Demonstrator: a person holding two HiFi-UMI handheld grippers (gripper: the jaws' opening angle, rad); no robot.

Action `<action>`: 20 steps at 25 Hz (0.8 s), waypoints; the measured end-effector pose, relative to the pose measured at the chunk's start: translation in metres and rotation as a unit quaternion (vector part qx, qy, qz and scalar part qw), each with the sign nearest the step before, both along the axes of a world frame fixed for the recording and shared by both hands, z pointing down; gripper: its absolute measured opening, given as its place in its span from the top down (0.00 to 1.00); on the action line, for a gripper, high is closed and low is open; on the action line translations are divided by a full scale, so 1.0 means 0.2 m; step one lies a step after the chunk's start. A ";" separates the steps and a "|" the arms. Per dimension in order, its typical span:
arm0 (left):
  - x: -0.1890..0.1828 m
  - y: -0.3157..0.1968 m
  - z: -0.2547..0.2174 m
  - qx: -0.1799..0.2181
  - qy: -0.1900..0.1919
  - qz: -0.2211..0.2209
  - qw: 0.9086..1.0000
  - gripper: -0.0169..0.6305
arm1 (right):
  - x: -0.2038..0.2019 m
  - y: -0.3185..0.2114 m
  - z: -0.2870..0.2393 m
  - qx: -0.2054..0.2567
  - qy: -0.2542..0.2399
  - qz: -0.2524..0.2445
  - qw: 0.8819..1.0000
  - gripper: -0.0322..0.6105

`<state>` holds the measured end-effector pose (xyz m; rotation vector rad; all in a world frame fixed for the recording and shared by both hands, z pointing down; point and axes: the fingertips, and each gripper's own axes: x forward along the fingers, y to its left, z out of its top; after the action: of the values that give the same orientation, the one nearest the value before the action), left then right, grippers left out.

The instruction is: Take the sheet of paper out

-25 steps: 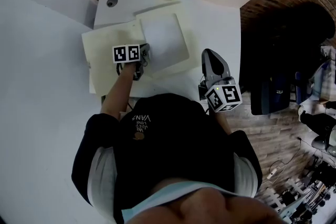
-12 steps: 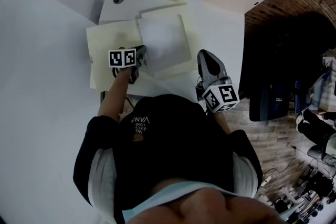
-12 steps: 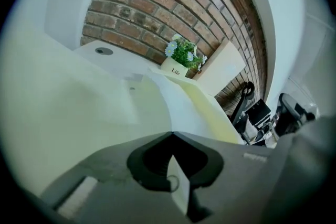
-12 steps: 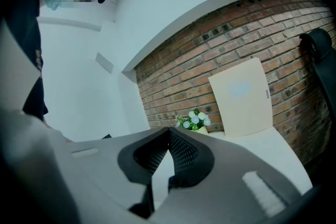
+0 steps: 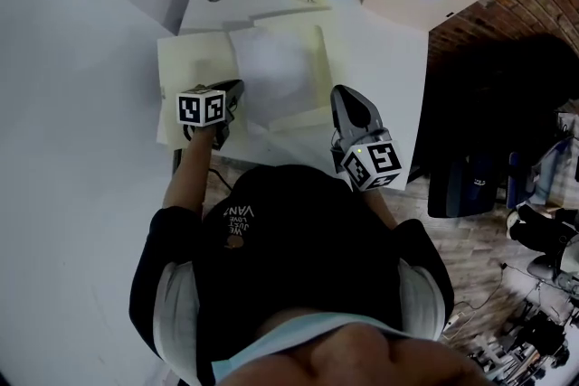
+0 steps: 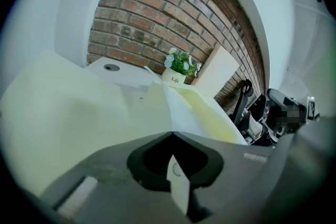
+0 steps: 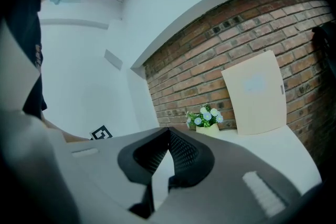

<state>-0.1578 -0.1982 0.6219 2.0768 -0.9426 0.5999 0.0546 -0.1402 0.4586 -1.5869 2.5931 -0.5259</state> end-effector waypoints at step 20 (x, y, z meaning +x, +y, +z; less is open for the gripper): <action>-0.13 0.14 -0.39 0.106 -0.055 0.050 0.992 0.97 | -0.20 -0.04 0.02 0.003 0.001 -0.074 0.997 0.95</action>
<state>-0.1833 -0.1703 0.5439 2.3103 -1.0057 0.6984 0.0149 -0.1489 0.4628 -1.4015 2.7254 -0.5258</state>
